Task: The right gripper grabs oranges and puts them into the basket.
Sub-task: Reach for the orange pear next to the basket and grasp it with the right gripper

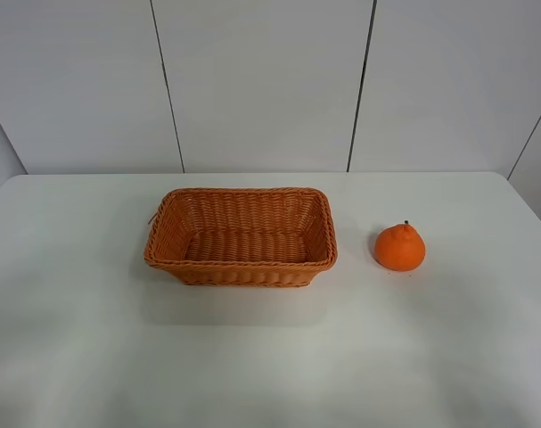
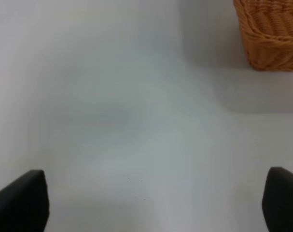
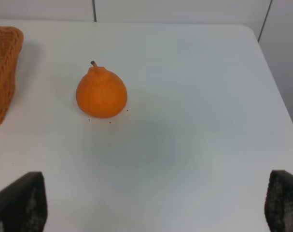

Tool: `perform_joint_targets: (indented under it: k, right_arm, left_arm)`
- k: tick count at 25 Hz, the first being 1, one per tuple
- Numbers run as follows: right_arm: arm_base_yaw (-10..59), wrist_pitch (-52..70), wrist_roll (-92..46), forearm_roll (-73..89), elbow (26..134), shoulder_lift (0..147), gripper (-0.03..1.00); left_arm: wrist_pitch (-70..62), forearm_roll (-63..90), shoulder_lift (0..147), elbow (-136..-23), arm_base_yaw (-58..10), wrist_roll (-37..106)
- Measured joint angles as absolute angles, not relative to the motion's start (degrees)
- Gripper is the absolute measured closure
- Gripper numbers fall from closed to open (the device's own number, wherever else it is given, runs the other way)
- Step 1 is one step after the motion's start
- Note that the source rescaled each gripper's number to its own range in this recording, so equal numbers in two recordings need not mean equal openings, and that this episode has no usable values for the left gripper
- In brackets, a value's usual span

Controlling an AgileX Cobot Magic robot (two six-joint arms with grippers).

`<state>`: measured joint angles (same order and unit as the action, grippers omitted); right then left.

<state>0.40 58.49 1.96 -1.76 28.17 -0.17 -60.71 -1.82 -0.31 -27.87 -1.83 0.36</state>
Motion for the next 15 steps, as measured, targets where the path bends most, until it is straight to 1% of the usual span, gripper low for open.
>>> perform_joint_targets:
  k: [10,12,15]
  right_arm:
    - [0.40,58.55,1.91,-1.71,28.70,0.49,-0.03]
    - [0.40,58.55,1.91,-1.71,30.68,3.72,-0.03]
    - [0.40,58.45,1.91,-1.91,35.62,13.40,-0.03]
  left_arm:
    - [-60.71,-1.82,-0.31,-27.87,-1.83,0.36]
    - [-60.71,-1.82,-0.31,-27.87,-1.83,0.36]
    - [-60.71,-1.82,-0.31,-27.87,-1.83,0.36]
